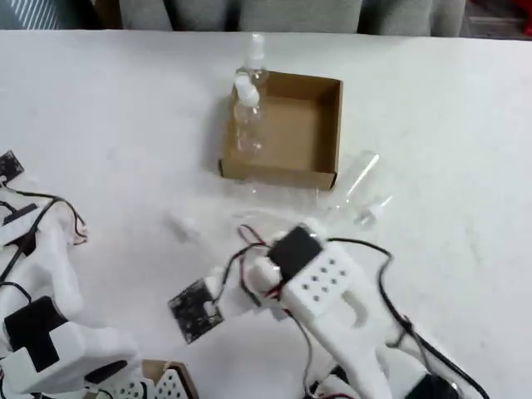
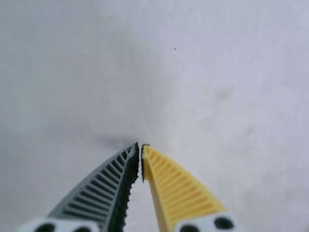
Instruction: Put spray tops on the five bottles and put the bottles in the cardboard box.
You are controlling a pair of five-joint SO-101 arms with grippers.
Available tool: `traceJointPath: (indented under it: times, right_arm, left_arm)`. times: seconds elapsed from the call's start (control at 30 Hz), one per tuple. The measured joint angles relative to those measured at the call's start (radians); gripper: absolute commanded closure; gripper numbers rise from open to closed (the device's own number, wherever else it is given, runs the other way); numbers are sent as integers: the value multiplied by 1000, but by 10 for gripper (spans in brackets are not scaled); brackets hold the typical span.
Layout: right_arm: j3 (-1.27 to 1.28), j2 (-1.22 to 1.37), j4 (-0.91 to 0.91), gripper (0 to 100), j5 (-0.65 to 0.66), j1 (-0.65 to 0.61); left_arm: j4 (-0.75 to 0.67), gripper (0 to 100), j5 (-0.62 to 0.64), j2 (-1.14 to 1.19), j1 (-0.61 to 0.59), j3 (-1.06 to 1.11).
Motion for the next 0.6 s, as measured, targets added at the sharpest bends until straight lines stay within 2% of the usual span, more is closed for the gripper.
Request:
traceJointPath:
  times: [0.23, 0.33, 0.53, 0.6]
  right_arm:
    - [-98, 368, -282, 977, 37, -81]
    - [-226, 529, -296, 964, 9, -103]
    - [-489, 761, -236, 776, -98, -98]
    - [-560, 804, -181, 746, -138, -98]
  left_arm:
    - [0, 976, 2, 0, -23, 0]
    - [0, 976, 2, 0, -26, 0]
    - [0, 976, 2, 0, -29, 0]
    - [0, 976, 3, 0, -29, 0]
